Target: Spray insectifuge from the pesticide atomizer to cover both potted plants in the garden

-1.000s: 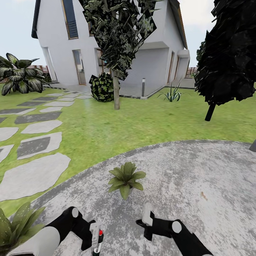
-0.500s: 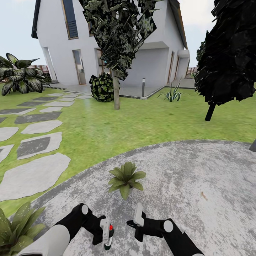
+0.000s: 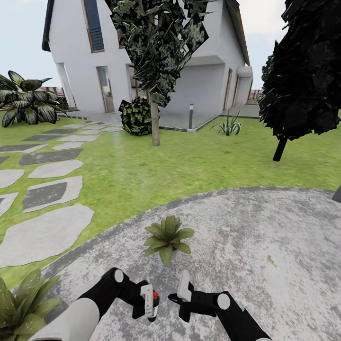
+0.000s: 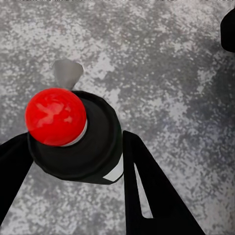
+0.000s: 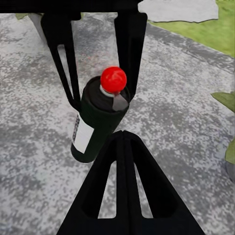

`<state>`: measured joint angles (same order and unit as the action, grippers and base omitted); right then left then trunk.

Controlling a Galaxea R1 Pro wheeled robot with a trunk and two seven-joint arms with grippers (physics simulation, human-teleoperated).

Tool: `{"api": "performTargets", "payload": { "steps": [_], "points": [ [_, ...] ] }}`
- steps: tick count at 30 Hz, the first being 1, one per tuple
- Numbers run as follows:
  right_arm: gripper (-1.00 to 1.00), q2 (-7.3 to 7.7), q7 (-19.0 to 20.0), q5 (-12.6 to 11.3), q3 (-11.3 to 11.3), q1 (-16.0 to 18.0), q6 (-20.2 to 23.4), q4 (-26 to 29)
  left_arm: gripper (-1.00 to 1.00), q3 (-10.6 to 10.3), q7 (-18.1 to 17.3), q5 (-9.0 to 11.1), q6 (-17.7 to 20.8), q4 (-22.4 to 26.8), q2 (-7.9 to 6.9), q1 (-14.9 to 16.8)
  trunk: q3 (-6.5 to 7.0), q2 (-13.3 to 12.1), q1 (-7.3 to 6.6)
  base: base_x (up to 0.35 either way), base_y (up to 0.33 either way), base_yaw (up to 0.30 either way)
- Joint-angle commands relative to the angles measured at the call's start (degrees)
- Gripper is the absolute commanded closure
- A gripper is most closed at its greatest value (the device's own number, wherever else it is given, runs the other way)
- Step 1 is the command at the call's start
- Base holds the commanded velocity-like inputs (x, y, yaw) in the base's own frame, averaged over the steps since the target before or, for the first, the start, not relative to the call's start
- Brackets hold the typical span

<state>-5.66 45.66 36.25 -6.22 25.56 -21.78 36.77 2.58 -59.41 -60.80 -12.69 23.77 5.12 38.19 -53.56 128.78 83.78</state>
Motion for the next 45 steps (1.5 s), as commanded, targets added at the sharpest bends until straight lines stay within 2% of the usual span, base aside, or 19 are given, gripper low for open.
{"api": "performTargets", "payload": {
  "steps": [1, 17, 25, 45],
  "points": [
    [1.0, -0.03, 0.0, 0.5, 0.1, 0.0, -0.3, 0.1, 1.0, 0.3, -0.1, -0.5, -0.4, 0.0, 0.12, 0.0, -0.05, 0.0, -0.01, 0.0, 0.0, 0.0],
    [1.0, -0.05, 0.0, 0.5, 0.1, 0.0, -0.3, 0.1, 1.0, 0.3, 0.1, -0.1, -0.6, -0.7, 1.93, -0.5, -0.05, 0.0, -0.01, 0.0, 0.0, 0.0],
    [1.0, -0.05, 0.0, 0.5, 0.1, 0.0, -0.3, 0.1, 1.0, 0.3, -0.1, 2.1, -1.1, -0.8, 2.02, -0.5, -0.05, 0.0, -0.01, 0.0, 0.0, 0.0],
    [1.0, -0.05, 0.0, 0.5, 0.1, 0.0, -0.3, 0.1, 1.0, 0.3, -0.5, 2.4, -1.3, -0.9, 2.92, -0.5, -0.05, 0.0, -0.01, 0.0, 0.0, 0.0]
  ]
}}
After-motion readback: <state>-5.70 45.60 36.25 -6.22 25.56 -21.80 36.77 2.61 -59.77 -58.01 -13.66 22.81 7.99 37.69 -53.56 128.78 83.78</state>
